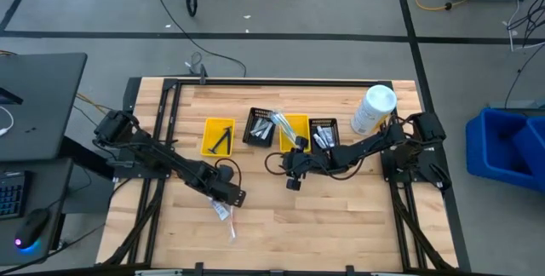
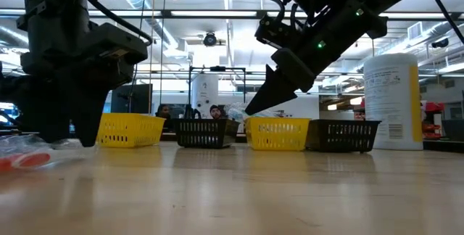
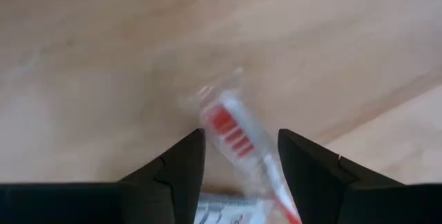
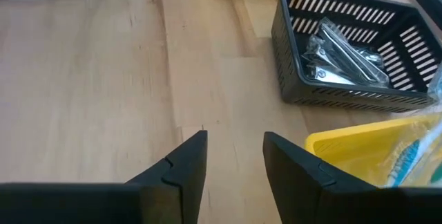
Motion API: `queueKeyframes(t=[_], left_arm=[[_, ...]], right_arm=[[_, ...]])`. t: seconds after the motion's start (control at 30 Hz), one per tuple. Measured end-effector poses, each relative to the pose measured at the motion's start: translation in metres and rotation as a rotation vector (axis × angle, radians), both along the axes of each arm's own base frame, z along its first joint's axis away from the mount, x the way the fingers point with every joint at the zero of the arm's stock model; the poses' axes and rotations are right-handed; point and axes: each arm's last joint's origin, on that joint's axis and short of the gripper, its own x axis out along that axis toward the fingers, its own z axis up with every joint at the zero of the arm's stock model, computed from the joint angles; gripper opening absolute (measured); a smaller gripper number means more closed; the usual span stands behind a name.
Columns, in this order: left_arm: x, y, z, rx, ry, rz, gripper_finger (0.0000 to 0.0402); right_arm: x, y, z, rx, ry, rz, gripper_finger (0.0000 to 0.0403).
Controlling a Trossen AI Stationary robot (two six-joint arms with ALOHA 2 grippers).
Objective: Pick & Place Travel size toiletries
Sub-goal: Put the orange toothbrush into the right yellow bin
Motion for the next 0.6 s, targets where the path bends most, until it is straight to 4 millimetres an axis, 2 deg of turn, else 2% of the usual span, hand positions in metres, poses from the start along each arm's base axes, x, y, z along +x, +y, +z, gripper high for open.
queueKeyframes(t=[0.33,0.6], left_arm=[[0.0011,0.0023,0.0002,0.058,-0.027,0.021,0.0125],[0.0025,0.0041,0.0007,0.097,-0.052,0.033,0.0111]], right_arm=[[0.0000,0.0000,0.0000,0.000,0.000,0.000,0.0148],[0.0000,0.0000,0.0000,0.000,0.000,0.000,0.0160]])
